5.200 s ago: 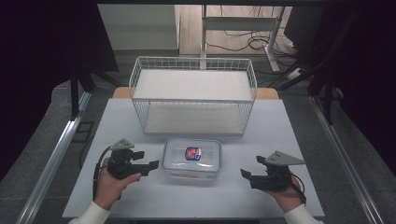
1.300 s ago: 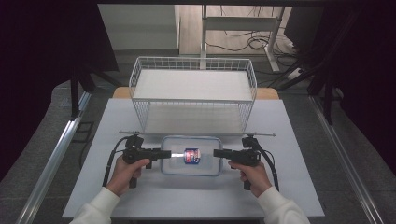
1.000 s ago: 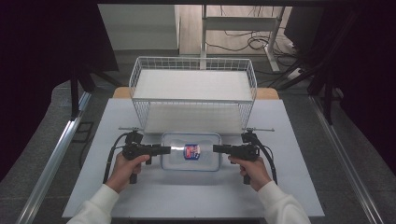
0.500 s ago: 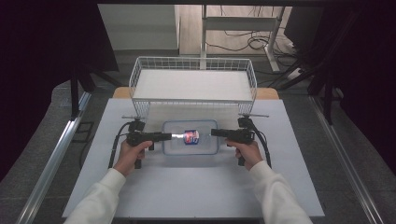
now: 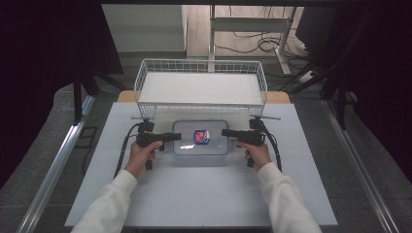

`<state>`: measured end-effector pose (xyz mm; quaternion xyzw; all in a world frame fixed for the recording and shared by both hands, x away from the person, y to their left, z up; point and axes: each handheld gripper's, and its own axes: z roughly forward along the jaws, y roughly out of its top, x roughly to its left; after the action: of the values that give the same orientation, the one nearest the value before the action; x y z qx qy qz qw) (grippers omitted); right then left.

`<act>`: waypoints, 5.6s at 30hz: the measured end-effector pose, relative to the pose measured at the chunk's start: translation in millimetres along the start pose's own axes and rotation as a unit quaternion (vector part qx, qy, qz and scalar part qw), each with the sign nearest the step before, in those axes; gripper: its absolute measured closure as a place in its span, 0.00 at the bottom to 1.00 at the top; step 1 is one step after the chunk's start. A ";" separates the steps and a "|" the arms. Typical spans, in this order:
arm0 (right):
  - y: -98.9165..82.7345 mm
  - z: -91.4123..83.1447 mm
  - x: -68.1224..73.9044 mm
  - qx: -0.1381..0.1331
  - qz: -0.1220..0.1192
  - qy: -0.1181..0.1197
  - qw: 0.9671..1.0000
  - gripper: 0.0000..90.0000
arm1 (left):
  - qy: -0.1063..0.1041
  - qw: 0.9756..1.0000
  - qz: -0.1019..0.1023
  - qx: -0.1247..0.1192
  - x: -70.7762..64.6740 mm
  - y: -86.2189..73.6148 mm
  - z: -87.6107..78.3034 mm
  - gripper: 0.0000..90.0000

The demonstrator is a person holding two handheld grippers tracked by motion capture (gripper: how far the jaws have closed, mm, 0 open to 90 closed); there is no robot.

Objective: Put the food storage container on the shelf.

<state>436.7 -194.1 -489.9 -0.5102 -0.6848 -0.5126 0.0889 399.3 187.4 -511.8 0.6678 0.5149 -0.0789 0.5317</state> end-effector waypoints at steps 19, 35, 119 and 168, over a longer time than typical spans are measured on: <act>-4.9 10.2 1.5 -0.030 0.035 -0.041 0.998 0.46 | 0.007 0.999 -0.030 -0.014 5.7 -1.3 9.0 0.43; -44.8 -39.3 45.7 -0.030 -0.148 -0.143 0.978 0.36 | 0.038 0.996 0.086 -0.005 -43.1 -29.1 -44.0 0.30; -48.0 81.4 87.7 0.026 -0.260 -0.195 0.945 0.99 | 0.111 0.967 0.211 0.088 -81.3 -98.5 -60.8 0.29; -45.1 42.7 92.3 0.034 -0.295 -0.179 0.938 0.99 | 0.129 0.970 0.197 0.061 -79.4 -101.4 -70.2 0.29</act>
<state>375.4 -102.0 -477.5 -0.3649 -0.8264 -0.3924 -0.1732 253.8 185.3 -494.1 0.7919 0.4320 0.0829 0.4236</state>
